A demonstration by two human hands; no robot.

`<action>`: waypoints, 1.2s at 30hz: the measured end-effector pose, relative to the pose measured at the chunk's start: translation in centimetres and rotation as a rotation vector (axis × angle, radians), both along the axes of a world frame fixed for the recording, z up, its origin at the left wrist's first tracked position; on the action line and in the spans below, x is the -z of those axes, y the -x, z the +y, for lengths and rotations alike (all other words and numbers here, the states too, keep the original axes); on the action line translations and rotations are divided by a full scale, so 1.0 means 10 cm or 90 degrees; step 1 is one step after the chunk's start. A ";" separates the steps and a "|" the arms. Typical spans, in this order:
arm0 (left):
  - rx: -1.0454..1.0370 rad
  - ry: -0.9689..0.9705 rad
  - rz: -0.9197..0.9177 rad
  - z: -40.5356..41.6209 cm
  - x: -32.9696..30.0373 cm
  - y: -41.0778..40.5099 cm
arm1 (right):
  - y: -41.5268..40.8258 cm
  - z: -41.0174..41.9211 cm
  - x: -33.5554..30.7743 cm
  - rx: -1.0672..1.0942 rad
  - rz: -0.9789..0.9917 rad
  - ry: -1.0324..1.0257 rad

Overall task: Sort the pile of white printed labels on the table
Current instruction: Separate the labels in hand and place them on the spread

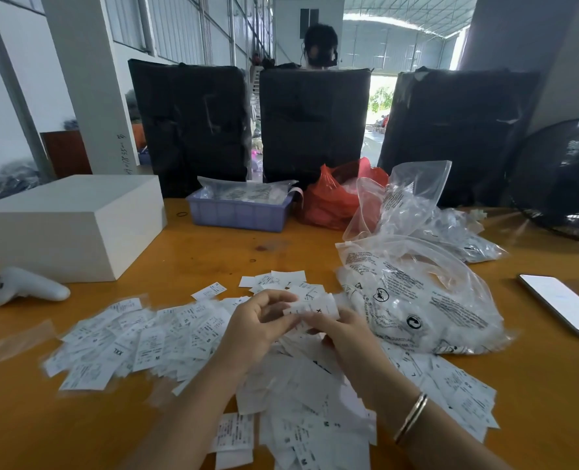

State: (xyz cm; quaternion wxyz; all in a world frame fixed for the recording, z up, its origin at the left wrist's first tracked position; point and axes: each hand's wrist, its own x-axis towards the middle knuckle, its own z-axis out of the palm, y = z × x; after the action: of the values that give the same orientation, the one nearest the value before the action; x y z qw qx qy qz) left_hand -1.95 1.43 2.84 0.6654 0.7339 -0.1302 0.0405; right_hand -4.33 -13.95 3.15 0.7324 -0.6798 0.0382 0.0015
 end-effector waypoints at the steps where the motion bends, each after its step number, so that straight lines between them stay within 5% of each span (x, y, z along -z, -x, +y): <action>1: -0.004 -0.003 0.002 0.00 0.00 0.00 | 0.00 0.00 0.00 -0.003 -0.002 0.016; 13: -0.034 -0.017 0.003 0.00 0.03 -0.02 | -0.03 0.00 0.02 0.051 -0.120 0.056; 26: -0.003 0.022 0.001 0.03 0.02 -0.02 | -0.04 -0.14 -0.05 0.151 -0.134 -0.142; 36: 0.002 0.024 -0.017 0.05 0.02 -0.02 | -0.06 -0.13 -0.03 0.124 -0.153 -0.130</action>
State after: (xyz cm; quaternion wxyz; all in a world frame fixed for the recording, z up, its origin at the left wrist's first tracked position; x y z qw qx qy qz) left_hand -1.76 1.88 2.68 0.6774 0.7204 -0.1395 0.0519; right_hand -3.75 -15.25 3.41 0.7937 -0.5901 0.0156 -0.1469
